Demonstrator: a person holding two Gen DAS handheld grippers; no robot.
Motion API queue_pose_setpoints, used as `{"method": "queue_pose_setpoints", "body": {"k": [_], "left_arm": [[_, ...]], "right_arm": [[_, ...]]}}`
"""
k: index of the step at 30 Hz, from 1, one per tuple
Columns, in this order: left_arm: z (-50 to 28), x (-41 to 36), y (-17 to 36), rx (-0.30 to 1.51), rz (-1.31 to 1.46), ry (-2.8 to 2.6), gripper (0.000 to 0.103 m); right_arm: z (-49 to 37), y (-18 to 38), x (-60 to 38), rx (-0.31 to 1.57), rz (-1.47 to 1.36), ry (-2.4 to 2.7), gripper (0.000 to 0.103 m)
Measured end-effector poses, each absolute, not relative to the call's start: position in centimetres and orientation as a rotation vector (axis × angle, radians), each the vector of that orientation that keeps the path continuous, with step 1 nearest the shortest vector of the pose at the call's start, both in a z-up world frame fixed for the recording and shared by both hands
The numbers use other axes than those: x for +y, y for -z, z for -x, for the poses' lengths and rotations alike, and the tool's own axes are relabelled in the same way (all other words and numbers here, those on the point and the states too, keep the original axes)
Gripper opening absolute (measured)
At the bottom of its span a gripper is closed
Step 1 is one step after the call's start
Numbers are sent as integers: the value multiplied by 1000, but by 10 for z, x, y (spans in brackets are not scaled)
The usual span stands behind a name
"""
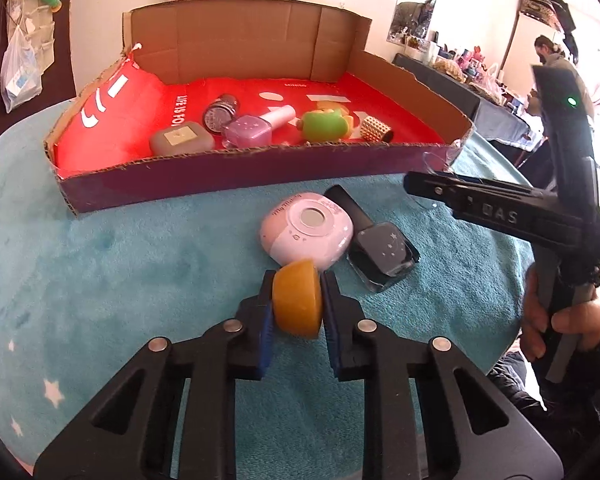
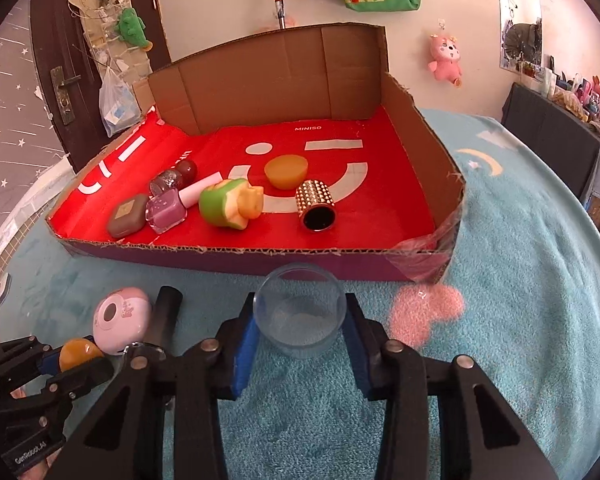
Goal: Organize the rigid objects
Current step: 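Grasp the second orange sponge with the left tool while the right tool grasps the clear cup, then carry the orange sponge and clear cup into the red box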
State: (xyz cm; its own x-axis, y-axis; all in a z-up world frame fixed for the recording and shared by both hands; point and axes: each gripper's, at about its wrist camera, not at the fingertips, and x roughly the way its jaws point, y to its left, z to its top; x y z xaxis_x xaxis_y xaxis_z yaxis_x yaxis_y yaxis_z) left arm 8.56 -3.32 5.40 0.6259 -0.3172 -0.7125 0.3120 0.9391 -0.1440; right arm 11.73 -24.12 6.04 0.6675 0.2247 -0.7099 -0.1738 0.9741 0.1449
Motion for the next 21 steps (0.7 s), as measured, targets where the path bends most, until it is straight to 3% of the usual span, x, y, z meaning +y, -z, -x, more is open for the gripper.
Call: {"method": "queue_pose_setpoints", "body": {"k": [21], "left_arm": [[-81,-10,-71,750,17,331,19]], "right_arm": [[-72,-59,-235,789,-70,-269,43]]}}
